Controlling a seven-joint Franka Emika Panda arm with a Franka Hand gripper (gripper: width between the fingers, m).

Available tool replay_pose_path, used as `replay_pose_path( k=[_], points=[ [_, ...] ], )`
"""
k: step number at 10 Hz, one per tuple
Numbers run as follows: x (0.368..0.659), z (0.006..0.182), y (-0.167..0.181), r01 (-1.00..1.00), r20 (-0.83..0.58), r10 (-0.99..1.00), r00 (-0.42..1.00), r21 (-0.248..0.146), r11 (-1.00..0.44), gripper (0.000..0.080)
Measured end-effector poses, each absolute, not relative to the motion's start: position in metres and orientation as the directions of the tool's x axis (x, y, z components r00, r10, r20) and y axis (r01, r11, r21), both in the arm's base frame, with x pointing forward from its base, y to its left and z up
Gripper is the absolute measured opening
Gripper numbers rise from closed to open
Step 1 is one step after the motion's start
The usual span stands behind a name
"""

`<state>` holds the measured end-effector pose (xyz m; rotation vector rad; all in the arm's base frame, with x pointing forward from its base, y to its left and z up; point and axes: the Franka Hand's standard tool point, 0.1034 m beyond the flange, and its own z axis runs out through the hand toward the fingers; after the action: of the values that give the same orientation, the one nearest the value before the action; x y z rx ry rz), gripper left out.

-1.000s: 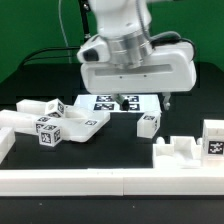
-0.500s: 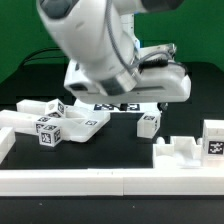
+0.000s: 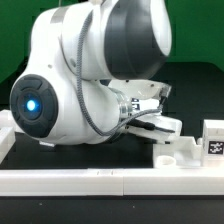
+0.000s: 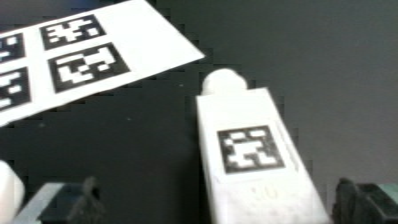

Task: Assemble chair

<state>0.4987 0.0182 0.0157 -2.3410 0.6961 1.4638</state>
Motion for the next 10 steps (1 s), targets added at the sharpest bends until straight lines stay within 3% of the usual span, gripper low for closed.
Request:
replay_pose_path(
  k=[4, 5, 6, 7, 10],
  points=[
    [0.494, 0.013, 0.024, -0.536, -0.887, -0.245, 0.391, -0.003, -0.844, 0.0619],
    [0.494, 0.013, 0.024, -0.536, -0.887, -0.246, 0.391, -0.003, -0.844, 0.0439],
    [0.494, 0.013, 0.024, -0.537, -0.887, -0.246, 0.391, -0.003, -0.844, 0.0439],
    [0.496, 0.014, 0.024, -0.536, -0.884, -0.248, 0.397, -0.004, -0.844, 0.0281],
    [0.517, 0.042, 0.024, -0.526, -0.844, -0.252, 0.474, -0.042, -0.849, 0.0281]
  ],
)
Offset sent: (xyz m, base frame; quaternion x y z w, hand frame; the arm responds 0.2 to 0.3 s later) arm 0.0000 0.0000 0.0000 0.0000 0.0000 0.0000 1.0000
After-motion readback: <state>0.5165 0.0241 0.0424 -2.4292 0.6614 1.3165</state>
